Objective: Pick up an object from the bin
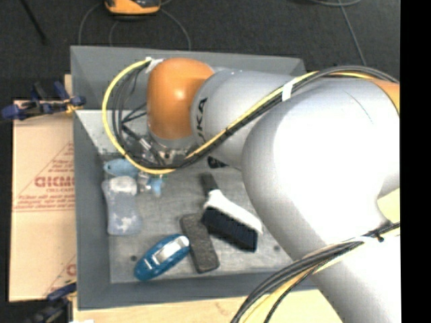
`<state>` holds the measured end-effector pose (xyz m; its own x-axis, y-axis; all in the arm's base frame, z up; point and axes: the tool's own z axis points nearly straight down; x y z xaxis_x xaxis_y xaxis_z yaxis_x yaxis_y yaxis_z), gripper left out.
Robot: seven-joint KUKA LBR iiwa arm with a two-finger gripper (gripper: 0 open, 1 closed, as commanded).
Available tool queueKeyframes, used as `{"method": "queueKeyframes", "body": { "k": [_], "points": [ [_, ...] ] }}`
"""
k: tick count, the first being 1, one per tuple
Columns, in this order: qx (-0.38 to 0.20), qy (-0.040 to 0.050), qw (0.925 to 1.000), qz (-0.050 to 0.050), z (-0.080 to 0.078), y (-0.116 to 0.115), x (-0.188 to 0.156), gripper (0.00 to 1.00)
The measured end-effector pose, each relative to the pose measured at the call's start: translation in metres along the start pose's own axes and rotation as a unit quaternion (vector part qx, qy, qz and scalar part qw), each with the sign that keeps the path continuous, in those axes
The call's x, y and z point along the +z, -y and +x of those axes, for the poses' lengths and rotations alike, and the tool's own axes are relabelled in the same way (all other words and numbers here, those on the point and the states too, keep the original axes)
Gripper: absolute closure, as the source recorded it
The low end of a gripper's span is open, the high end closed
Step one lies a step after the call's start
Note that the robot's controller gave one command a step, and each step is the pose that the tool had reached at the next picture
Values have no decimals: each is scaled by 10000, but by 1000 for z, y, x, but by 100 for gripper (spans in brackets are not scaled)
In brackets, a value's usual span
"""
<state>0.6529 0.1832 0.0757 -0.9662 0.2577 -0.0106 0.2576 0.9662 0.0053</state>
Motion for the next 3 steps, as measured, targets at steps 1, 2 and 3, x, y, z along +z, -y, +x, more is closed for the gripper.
{"method": "queueKeyframes", "body": {
  "k": [1,2,3],
  "points": [
    [1,-11,10000,8,1,1,-4,100],
    [2,-43,10000,24,1,1,-18,100],
    [1,-64,10000,34,2,2,-36,100]
  ]
}}
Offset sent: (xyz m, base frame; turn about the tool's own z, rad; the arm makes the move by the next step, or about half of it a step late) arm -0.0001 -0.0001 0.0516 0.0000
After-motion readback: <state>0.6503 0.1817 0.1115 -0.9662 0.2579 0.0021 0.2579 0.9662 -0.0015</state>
